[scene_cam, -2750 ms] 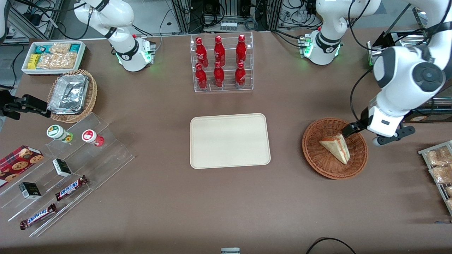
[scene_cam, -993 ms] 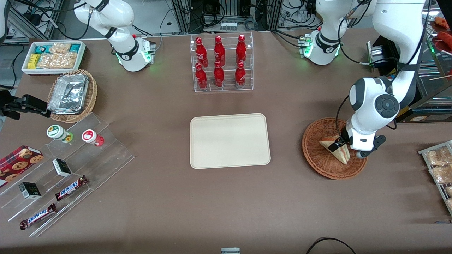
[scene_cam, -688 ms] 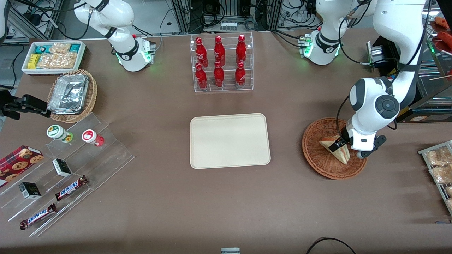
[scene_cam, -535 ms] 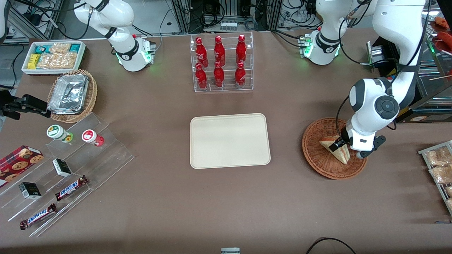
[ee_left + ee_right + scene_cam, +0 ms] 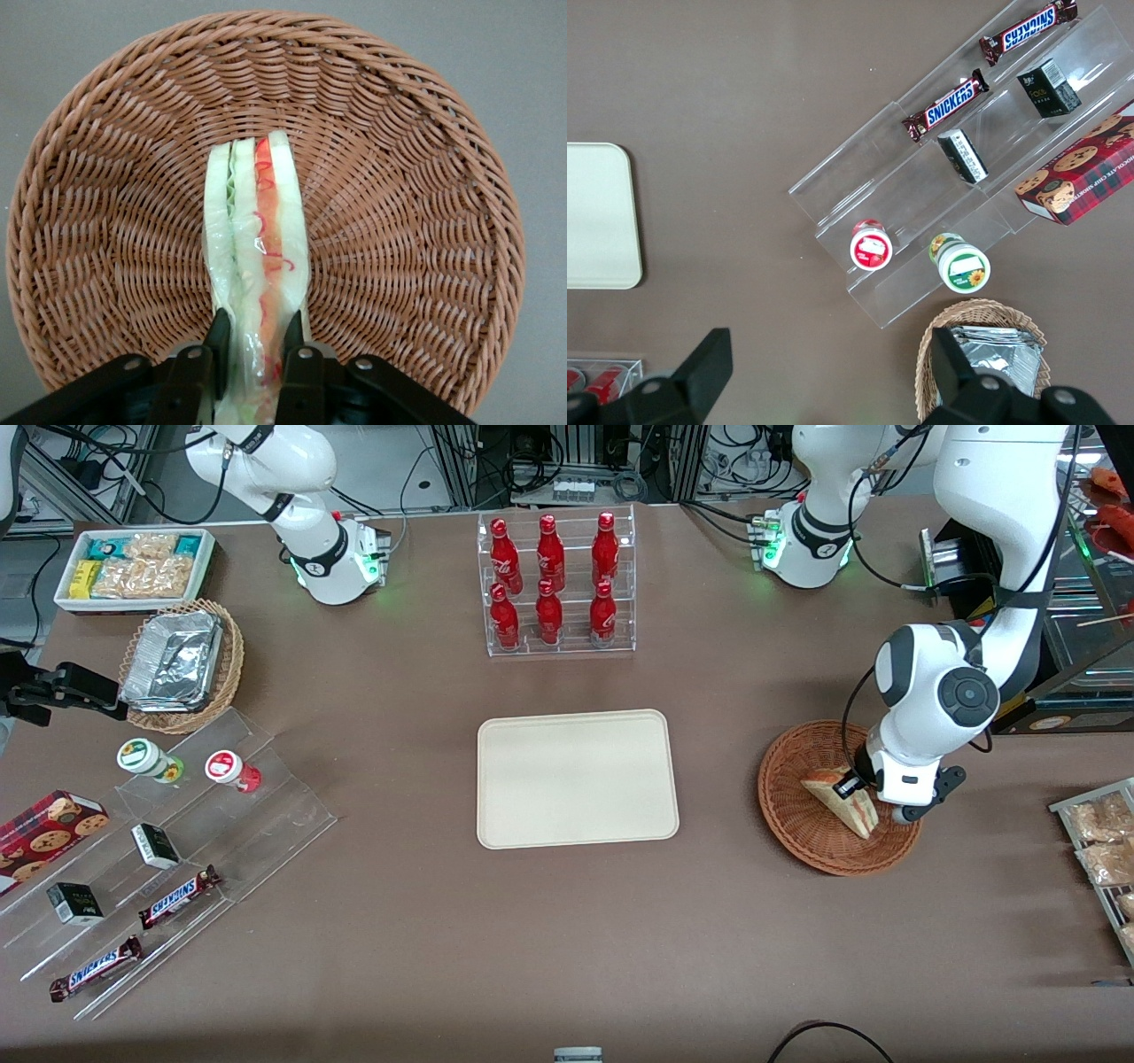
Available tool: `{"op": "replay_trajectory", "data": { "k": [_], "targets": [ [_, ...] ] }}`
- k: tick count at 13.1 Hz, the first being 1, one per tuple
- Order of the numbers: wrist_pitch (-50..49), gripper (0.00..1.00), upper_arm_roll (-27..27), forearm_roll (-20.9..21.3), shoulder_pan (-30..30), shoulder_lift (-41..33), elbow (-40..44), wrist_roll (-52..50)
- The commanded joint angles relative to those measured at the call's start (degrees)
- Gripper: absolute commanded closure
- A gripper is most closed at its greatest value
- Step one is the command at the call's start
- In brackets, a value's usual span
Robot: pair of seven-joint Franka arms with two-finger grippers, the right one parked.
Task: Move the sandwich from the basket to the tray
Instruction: 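Lower the left gripper and close it on the sandwich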
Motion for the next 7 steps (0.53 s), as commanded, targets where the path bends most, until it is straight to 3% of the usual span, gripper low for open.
{"op": "replay_trajectory", "data": {
  "k": [1, 7],
  "targets": [
    [-5.5, 1.0, 0.0, 1.1, 0.1, -2.5, 2.3, 0.0],
    [-29.3, 1.0, -1.4, 3.4, -3.5, -3.5, 19.5, 0.4]
  ]
}}
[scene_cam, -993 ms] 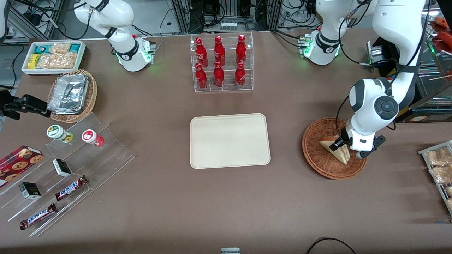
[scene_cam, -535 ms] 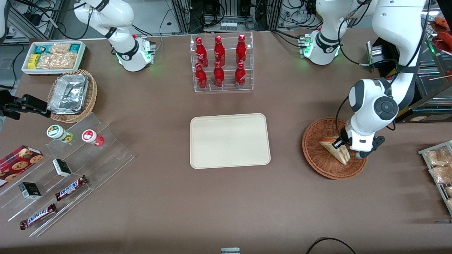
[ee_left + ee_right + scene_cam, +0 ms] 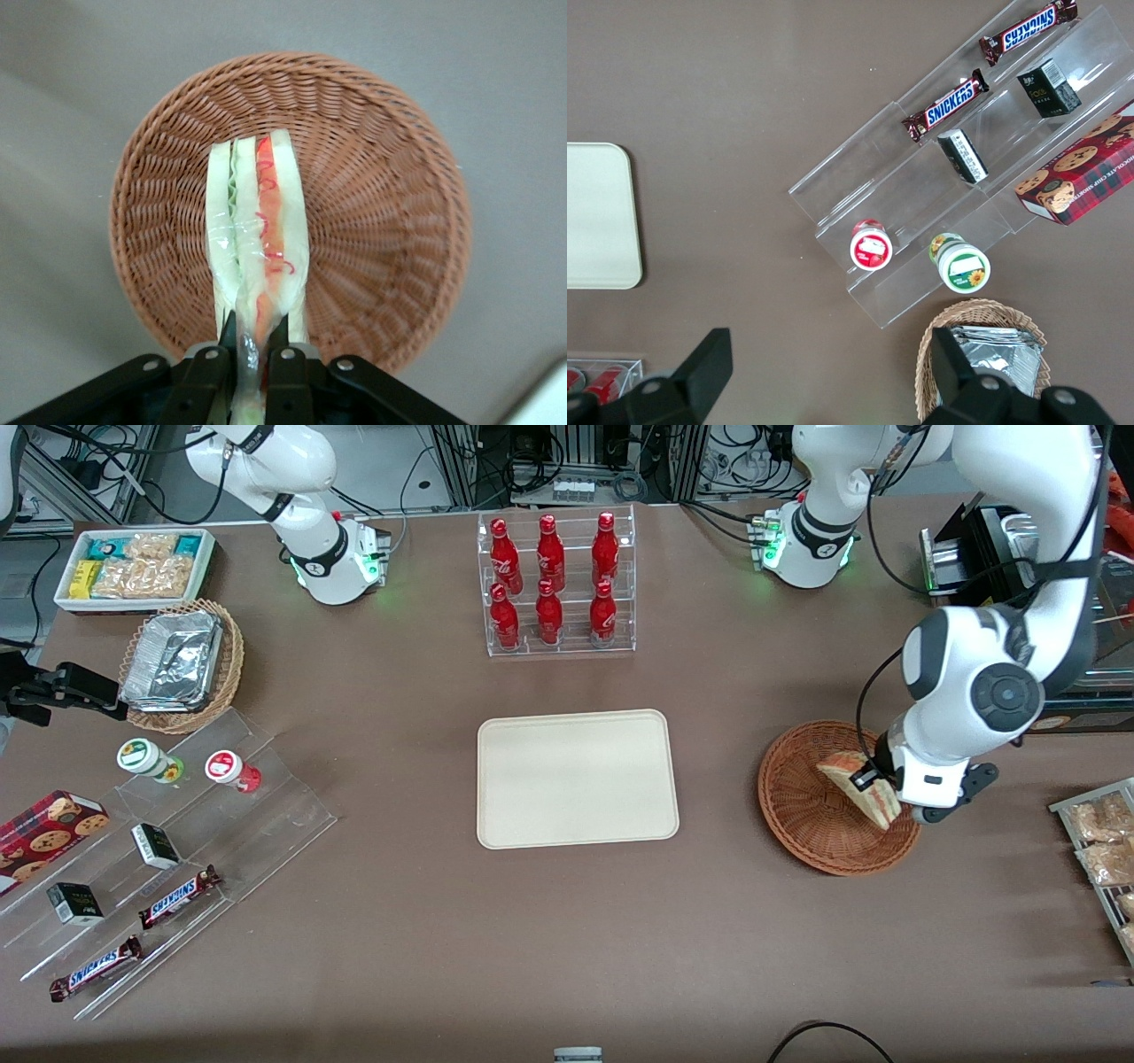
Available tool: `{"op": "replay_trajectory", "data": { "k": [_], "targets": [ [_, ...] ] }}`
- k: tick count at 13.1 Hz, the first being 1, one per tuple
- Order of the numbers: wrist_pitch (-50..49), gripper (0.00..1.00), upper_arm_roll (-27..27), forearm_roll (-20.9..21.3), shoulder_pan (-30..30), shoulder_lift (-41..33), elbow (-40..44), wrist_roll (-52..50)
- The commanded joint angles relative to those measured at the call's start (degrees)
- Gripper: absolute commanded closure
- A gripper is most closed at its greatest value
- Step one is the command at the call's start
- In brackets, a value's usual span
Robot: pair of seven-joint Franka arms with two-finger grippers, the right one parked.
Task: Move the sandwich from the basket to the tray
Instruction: 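Lift the sandwich and carry it over the cream tray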
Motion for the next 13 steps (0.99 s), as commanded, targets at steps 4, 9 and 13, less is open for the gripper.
{"op": "replay_trajectory", "data": {
  "k": [4, 9, 13],
  "targets": [
    [-13.6, 1.0, -0.5, 0.4, -9.0, 1.0, 14.7, 1.6],
    [-13.6, 1.0, -0.7, -2.2, -16.6, 3.7, 20.2, 3.3],
    [-13.1, 1.0, -0.7, -6.3, -24.1, 12.2, 28.7, 2.4]
  ]
}}
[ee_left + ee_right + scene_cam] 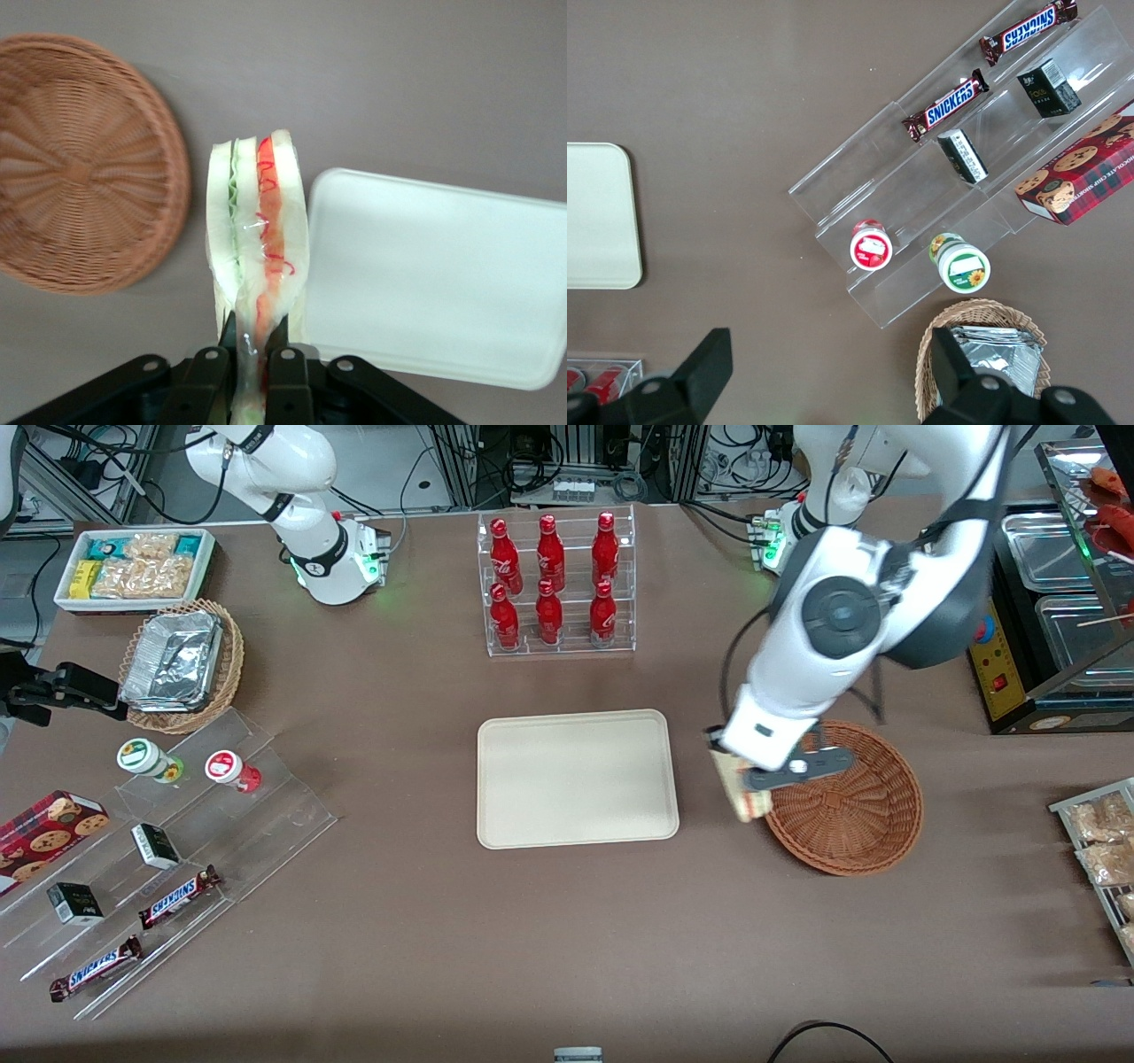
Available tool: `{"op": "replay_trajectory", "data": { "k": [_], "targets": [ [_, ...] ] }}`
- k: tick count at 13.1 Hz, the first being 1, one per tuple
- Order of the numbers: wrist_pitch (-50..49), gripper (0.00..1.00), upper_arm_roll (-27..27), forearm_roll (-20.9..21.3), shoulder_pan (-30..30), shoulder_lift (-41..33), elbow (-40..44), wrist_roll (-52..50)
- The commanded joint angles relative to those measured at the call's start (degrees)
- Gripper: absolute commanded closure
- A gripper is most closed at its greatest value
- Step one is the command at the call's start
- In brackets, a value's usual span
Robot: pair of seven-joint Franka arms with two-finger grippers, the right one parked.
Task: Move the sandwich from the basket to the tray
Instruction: 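Lift the sandwich and carry it over the cream tray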
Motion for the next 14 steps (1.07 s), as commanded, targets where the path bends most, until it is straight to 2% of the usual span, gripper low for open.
{"op": "replay_trajectory", "data": {
  "k": [1, 4, 8, 14],
  "targets": [
    [-1.2, 1.0, 0.8, -1.9, -4.9, 8.4, 9.7, 0.2],
    [0.3, 1.0, 0.8, -2.4, -8.5, 13.4, 12.8, -1.4],
    [7.3, 1.0, 0.9, -2.3, -14.1, 18.4, 12.8, -5.0],
    [15.0, 1.0, 0.8, -2.5, -16.4, 22.9, 12.3, -6.3]
  ]
}}
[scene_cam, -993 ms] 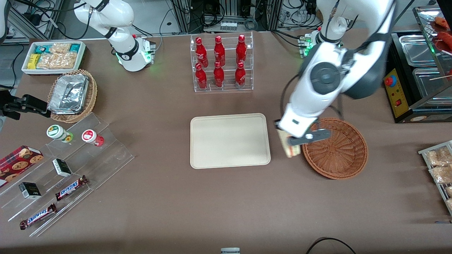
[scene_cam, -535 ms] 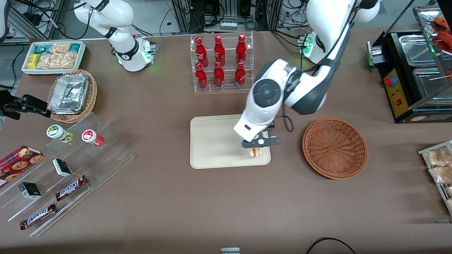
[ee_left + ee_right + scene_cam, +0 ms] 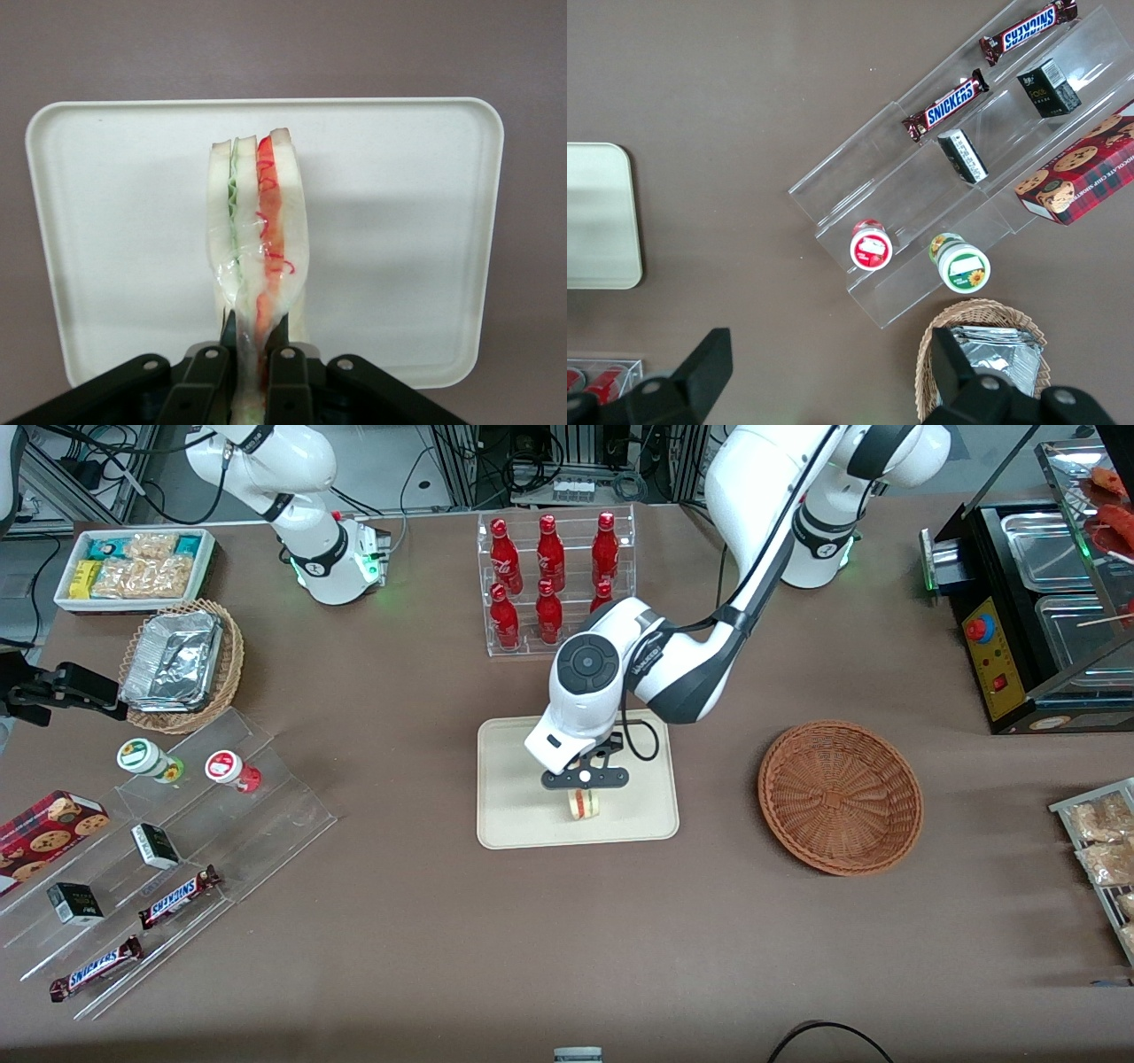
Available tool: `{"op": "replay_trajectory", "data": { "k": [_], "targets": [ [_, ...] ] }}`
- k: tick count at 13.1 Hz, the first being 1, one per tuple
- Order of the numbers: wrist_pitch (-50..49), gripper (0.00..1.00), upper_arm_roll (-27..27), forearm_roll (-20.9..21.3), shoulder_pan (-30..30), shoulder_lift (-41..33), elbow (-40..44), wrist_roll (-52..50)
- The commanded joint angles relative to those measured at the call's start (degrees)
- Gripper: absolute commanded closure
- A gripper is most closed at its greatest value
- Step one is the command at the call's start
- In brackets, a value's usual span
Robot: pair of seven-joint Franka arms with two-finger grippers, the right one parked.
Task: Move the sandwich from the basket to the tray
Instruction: 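Lower the sandwich onto the tray and open the left gripper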
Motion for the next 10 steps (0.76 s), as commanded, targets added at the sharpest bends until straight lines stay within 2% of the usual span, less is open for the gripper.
{"op": "replay_trajectory", "data": {
  "k": [1, 10],
  "targets": [
    [2.0, 1.0, 0.8, -0.8, -0.9, 2.5, 1.8, -0.8],
    [4.0, 1.0, -0.3, -2.3, -2.1, 6.5, 1.3, 0.2]
  ]
}}
